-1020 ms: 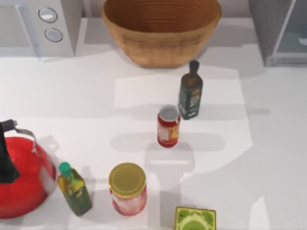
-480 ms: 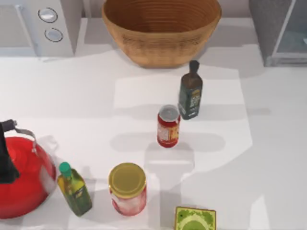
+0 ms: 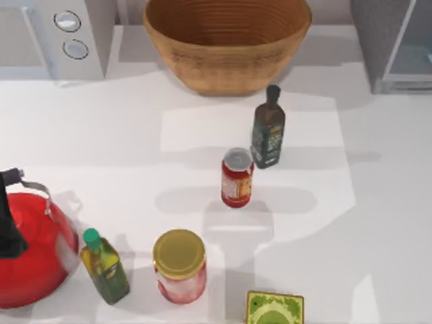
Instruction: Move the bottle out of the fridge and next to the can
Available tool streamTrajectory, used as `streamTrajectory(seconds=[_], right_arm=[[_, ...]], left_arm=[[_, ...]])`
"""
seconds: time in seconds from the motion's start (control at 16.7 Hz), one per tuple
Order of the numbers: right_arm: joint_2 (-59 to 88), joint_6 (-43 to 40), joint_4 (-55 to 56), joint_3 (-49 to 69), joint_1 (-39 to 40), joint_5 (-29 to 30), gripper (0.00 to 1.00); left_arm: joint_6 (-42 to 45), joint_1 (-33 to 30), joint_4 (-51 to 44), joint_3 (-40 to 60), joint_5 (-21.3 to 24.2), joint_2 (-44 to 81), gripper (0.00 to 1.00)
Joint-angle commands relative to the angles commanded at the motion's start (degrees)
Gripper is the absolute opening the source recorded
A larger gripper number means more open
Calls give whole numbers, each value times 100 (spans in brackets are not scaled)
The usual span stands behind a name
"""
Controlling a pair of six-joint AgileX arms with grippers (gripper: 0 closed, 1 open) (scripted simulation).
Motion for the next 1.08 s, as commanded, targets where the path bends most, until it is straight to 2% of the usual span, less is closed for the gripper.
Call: streamTrajectory(seconds=[0.6, 1.08], right_arm=[[-33, 9, -20, 2, -20, 1, 0], [-719, 16, -832, 125, -19, -9, 0]], left_arm=[[0, 0, 0, 0, 0, 0, 100], [0, 0, 0, 0, 0, 0, 100]])
